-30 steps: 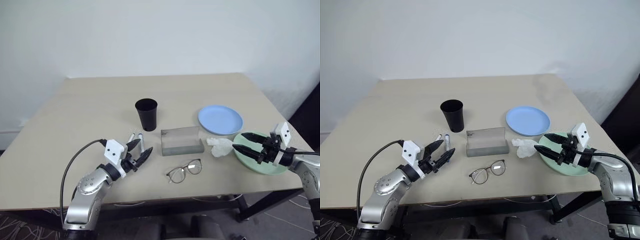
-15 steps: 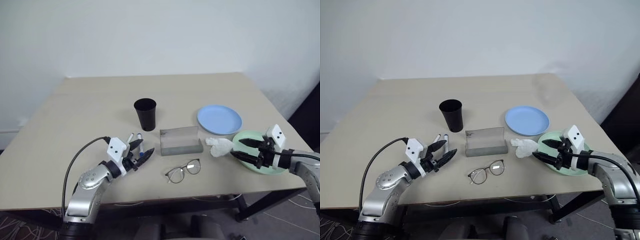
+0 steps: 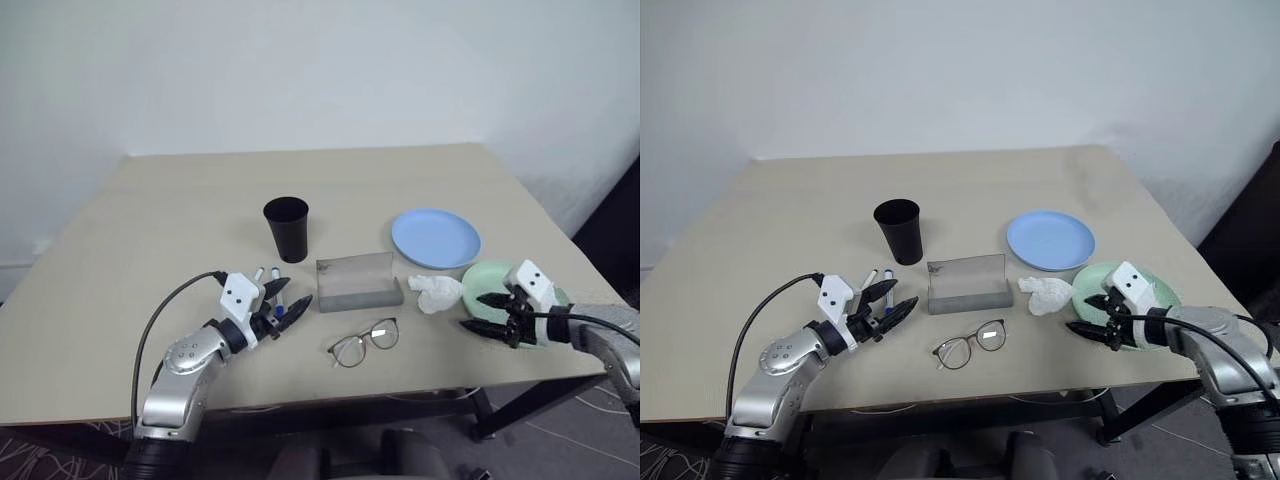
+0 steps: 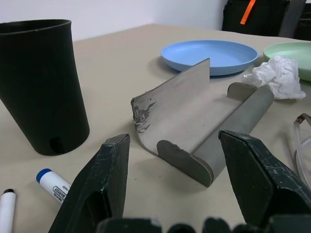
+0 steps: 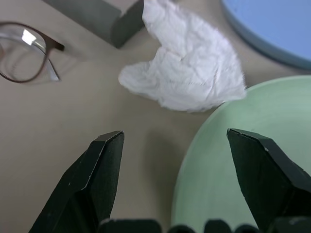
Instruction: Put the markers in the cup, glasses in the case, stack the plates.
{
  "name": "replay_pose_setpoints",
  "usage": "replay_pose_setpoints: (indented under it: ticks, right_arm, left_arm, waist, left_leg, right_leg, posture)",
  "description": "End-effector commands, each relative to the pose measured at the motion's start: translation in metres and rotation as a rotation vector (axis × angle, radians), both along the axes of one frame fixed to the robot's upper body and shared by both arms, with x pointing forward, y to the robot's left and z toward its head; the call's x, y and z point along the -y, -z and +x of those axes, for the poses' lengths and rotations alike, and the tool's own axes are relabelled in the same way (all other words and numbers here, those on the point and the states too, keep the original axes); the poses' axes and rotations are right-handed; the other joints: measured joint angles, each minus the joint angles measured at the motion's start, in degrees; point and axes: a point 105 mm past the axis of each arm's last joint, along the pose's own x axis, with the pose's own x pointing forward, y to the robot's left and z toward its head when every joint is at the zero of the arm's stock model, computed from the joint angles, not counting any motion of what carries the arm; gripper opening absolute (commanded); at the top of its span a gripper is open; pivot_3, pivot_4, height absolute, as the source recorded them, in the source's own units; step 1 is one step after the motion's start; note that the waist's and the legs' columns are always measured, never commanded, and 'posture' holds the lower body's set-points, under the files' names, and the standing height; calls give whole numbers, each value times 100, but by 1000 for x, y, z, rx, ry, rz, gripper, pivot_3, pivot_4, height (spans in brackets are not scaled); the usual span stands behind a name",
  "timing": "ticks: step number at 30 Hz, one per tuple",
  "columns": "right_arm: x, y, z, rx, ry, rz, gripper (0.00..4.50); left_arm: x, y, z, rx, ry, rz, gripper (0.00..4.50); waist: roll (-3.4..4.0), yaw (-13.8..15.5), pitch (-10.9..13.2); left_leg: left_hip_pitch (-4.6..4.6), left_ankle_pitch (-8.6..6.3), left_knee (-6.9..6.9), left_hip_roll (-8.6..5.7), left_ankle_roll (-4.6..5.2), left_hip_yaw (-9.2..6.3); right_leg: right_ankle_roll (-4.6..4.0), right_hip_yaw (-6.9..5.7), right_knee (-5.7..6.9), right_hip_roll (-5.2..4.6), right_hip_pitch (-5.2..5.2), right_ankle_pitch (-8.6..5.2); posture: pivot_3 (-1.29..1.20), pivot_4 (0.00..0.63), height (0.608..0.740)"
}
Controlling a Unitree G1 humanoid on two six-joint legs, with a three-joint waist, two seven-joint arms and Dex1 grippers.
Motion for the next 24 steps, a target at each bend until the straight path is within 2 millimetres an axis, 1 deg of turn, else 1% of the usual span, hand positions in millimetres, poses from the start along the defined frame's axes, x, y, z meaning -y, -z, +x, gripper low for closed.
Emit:
replay_pose_setpoints:
  ticks: [1,5,6,8,13,17,23,24]
  right_arm:
    - [6,-3,13,68,52,-42,3684]
    - [6,2,15,76,63,-55,3684]
    - [8,4,17,80,70,-59,3500]
    - [9,8,19,85,80,-63,3095]
    - [8,7,18,100,69,-60,1431]
    - [11,7,20,108,85,-71,1431]
    - [11,5,23,115,91,-74,1431]
    - [11,4,24,116,95,-76,1266]
  left_arm:
    - [5,-14,5,61,21,5,3045]
    - [6,-14,5,60,27,7,3045]
    - [6,-14,5,60,28,8,3080]
    - [6,-14,6,60,31,10,3091]
    - [5,-14,6,58,31,15,3091]
    - [5,-14,7,58,33,18,3091]
    - [5,-15,9,63,32,21,3091]
    - [5,-15,9,63,32,22,3091]
  waist:
    - [0,0,0]
    - [0,-2,0]
    - [-2,-3,0]
    - [-6,-3,0]
    - [-9,-3,0]
    - [-11,-2,0]
    - [-12,-1,0]
    - [-12,-1,0]
  left_leg:
    - [-1,0,0,0,0,1]
    - [-2,0,0,-2,1,5]
    - [-1,0,0,-1,1,6]
    - [0,0,0,-1,1,10]
    - [0,0,10,6,2,32]
    - [-6,0,9,24,2,61]
    - [-5,-1,7,39,2,108]
    - [-4,-1,7,39,2,112]
  right_leg:
    - [0,1,0,0,-1,0]
    - [-1,6,2,-1,-5,1]
    - [-1,6,3,0,-5,1]
    - [-1,7,3,0,-5,1]
    - [-1,12,-1,-4,-5,1]
    - [-1,10,-4,-4,-8,1]
    - [-1,13,-3,-4,-42,1]
    - [-1,16,-3,-4,-43,1]
  posture:
    - [0,0,740]
    - [0,0,740]
    - [0,0,740]
    - [0,0,740]
    - [0,0,740]
    - [0,0,740]
    - [0,0,740]
    - [0,0,740]
